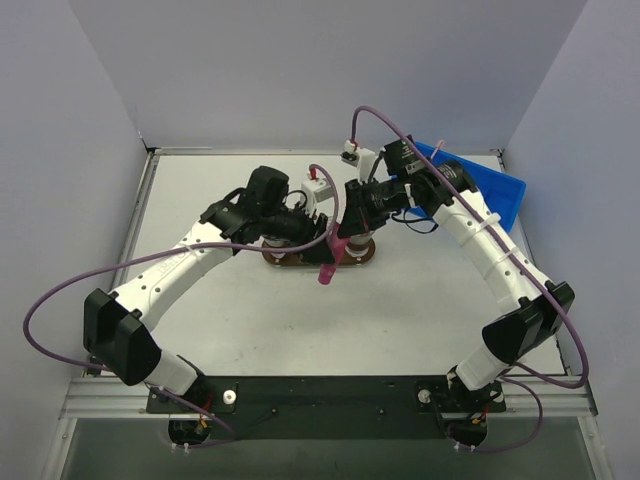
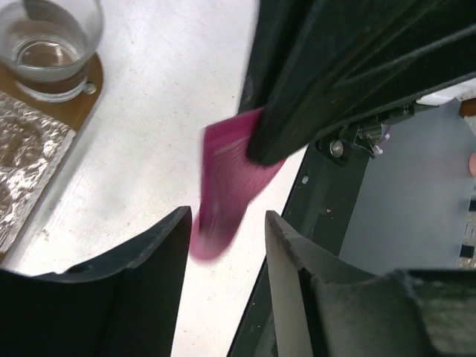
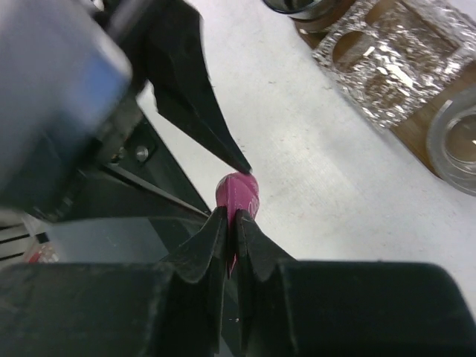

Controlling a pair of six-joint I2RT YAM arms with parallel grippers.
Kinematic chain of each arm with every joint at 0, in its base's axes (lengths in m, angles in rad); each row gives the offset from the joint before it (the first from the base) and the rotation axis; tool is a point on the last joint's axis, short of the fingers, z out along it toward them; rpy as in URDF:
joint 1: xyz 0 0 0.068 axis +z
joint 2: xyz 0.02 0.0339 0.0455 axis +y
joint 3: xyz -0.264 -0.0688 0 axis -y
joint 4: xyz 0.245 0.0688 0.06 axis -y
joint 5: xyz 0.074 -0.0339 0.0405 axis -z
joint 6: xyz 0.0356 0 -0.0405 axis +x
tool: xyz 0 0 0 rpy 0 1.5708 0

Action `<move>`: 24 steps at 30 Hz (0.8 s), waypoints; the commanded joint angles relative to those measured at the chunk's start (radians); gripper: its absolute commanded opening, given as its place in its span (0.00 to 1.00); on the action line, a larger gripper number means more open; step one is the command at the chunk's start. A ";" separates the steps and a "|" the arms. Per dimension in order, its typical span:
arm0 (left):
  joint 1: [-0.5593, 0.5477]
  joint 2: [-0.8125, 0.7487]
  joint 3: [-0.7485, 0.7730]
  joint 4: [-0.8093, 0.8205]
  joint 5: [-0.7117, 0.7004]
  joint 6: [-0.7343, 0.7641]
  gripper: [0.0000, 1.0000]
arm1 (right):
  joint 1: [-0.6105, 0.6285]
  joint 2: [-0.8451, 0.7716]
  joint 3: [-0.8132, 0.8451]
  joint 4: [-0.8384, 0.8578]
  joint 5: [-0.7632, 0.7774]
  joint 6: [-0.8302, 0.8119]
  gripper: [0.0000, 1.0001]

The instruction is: Prepare toiletry sets of a toothbrush and toothpaste on the tray

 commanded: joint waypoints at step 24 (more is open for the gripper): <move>0.378 -0.184 -0.115 0.265 -0.220 -0.373 0.59 | 0.138 -0.157 -0.332 0.678 0.639 -0.067 0.00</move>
